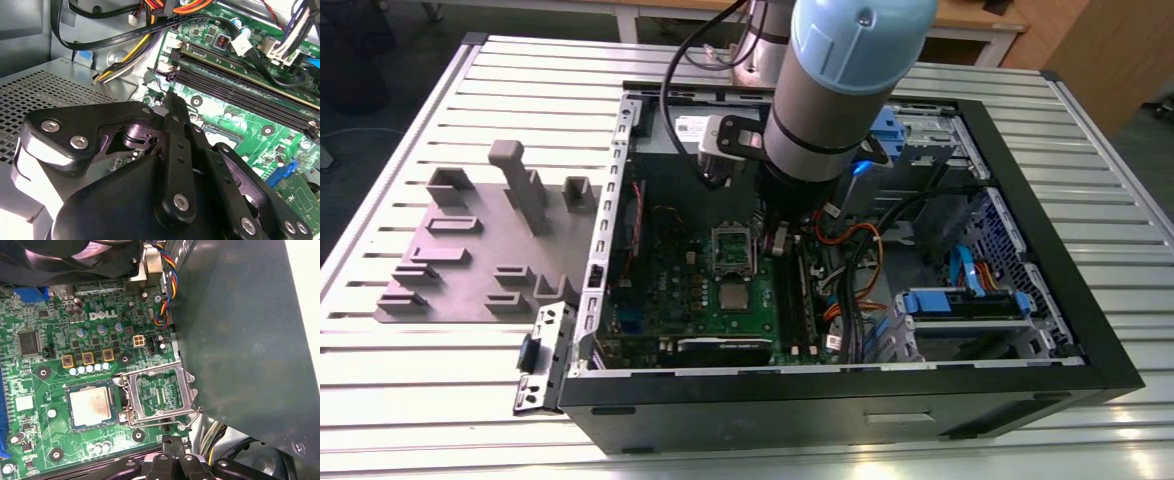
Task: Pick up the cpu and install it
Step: 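Close the cpu cover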
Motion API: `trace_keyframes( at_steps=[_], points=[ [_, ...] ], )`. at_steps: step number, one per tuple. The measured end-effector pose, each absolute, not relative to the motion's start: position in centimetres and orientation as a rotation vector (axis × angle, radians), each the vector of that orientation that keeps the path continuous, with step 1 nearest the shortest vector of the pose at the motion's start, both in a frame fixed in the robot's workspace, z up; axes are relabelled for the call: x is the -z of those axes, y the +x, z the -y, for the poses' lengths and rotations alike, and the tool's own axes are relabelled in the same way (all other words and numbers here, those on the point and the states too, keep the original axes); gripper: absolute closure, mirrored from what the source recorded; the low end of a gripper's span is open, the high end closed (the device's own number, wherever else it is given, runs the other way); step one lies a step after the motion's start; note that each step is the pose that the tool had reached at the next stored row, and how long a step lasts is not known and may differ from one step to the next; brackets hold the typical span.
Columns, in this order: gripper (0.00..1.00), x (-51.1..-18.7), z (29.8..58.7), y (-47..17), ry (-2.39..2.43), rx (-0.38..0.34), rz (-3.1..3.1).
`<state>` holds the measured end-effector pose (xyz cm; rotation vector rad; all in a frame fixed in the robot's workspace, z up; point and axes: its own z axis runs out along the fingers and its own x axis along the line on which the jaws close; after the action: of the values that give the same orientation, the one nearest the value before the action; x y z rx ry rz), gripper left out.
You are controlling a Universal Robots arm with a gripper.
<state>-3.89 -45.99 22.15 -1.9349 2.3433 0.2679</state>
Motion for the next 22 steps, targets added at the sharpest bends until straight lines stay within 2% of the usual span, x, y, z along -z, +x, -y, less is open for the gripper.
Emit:
trace_keyframes(
  at_steps=[22],
  points=[
    [0.89,-21.71,45.52,-3.75,-1.923,-0.276,-2.345]
  ],
)
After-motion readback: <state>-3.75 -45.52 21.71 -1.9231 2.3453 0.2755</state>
